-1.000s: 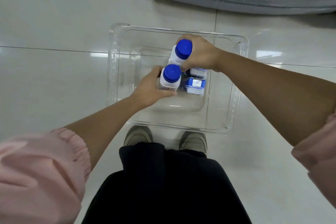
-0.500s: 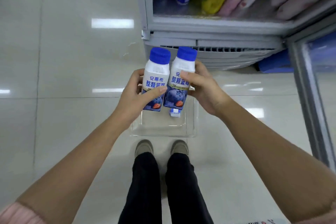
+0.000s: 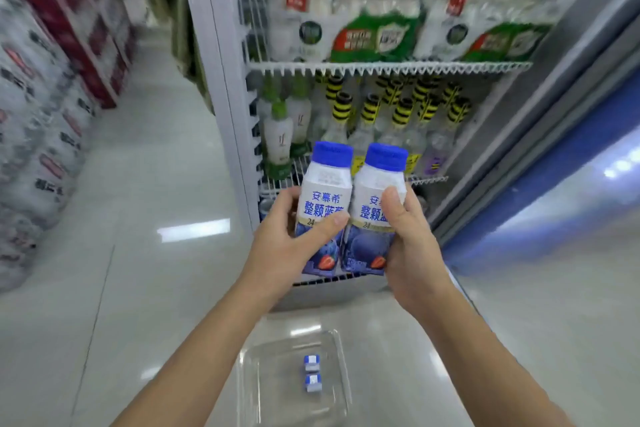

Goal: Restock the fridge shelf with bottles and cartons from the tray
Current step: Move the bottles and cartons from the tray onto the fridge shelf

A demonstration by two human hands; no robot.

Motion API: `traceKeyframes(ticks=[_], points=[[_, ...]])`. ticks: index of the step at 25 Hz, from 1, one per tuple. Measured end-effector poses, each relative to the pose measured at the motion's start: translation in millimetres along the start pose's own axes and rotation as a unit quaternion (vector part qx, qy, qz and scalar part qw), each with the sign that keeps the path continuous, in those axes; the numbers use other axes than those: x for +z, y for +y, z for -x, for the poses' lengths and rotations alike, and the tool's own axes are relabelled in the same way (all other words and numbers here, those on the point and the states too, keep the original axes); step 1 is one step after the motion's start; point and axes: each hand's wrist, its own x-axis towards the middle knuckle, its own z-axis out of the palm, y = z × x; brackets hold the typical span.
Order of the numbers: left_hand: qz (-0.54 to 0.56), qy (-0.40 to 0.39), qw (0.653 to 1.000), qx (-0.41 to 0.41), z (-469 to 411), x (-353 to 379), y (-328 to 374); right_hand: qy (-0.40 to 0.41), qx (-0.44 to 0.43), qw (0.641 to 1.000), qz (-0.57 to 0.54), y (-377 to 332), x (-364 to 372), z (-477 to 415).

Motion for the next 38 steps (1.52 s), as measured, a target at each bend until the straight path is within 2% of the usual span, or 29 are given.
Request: traceKeyframes(ticks=[7, 12, 18, 23, 27, 33, 36, 38], points=[[-0.07, -0.026, 0.983, 0.168, -47, 38, 192, -0.037, -0.164, 0.986, -0.002, -180, 28, -25], [-0.09, 0.003, 0.964, 0.249, -80, 77, 265, -0.078, -0.227, 0.97, 0.032, -265, 16, -60], [-0.104, 0.035, 0.951, 0.287, -154, 120, 338, -0.135, -0.284, 0.946, 0.078, -357, -3, -139], [-0.12, 0.074, 0.952, 0.271, -228, 142, 363, -0.151, -0.274, 0.942, 0.126, -403, -12, -212], [-0.148, 0.1, 0.955, 0.239, -272, 146, 357, -0.171, -0.231, 0.947, 0.144, -402, -24, -259], [-0.214, 0.108, 0.954, 0.181, -305, 142, 346, -0.163, -0.218, 0.937, 0.217, -389, -38, -291], [-0.248, 0.077, 0.953, 0.156, -308, 138, 350, -0.148, -0.216, 0.915, 0.306, -394, -46, -296], [-0.308, 0.039, 0.941, 0.131, -306, 131, 355, -0.106, -0.212, 0.89, 0.389, -394, -51, -296]])
